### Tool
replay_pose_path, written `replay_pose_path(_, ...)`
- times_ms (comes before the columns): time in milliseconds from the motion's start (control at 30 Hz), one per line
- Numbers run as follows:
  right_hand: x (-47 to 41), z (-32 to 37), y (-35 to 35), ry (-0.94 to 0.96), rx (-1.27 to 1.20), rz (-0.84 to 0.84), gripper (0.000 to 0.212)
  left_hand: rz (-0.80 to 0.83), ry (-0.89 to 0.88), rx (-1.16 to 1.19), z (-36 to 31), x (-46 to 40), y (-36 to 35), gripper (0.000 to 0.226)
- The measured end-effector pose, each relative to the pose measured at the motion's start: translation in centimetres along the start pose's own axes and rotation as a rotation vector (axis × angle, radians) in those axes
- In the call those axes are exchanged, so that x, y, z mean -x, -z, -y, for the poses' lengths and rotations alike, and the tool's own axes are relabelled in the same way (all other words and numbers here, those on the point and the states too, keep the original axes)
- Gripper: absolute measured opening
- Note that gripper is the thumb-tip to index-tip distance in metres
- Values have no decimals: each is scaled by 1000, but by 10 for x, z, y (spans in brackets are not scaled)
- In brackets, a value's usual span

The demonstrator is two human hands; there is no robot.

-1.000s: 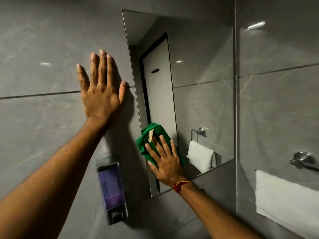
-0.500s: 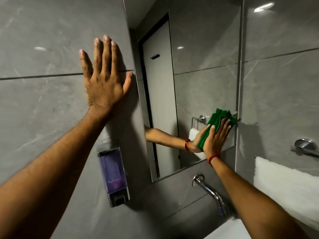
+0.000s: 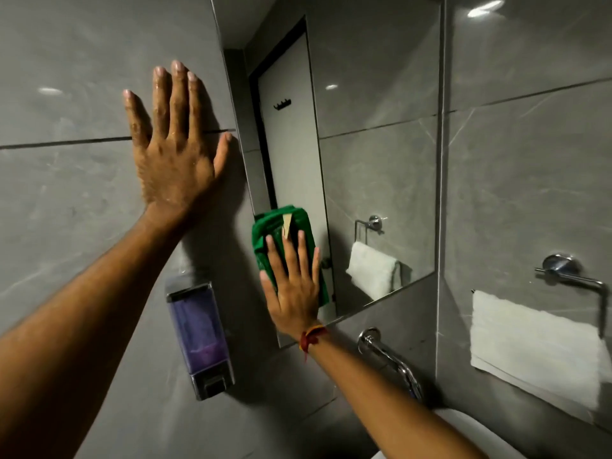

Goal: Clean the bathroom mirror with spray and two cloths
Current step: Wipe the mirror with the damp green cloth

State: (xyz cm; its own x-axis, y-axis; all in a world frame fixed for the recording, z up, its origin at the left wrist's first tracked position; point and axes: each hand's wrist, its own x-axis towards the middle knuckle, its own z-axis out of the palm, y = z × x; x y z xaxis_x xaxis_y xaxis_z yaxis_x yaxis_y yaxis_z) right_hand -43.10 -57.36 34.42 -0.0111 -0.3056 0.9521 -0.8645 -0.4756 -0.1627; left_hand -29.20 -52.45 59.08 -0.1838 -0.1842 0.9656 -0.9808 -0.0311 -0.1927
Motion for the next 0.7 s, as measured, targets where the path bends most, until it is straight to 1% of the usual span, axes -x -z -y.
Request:
replay_pose_path(100, -70, -27, 22, 89, 15, -10, 62, 3, 0, 2, 2, -1, -3, 82)
replay_pose_path(167, -117, -54, 36, 58, 24, -51, 62, -8, -2, 13, 4, -2, -7, 82)
replay_pose_path(233, -154, -88, 49, -63, 1, -105, 61, -16, -9, 8, 5, 0, -11, 82)
replay_pose_path(333, -178, -143, 64, -349, -97, -131, 62, -19, -13, -10, 8, -1, -14, 83)
replay_pose_path(433, -153, -182, 70, -646, -236, -140, 64, -38, -13, -22, 7, -2, -15, 83)
replay_pose_path(500, -114, -188, 69, -837, -275, -170, 61, -39, -20, -26, 7, -2, -16, 83)
replay_pose_path(600, -41, -165, 61, -1053, -311, -174, 59, -44, -14, -25, 6, -2, -16, 84)
replay_pose_path(700, -13, -121, 49, -1162, -264, -82, 58, -32, -9, -26, 6, -1, -14, 83)
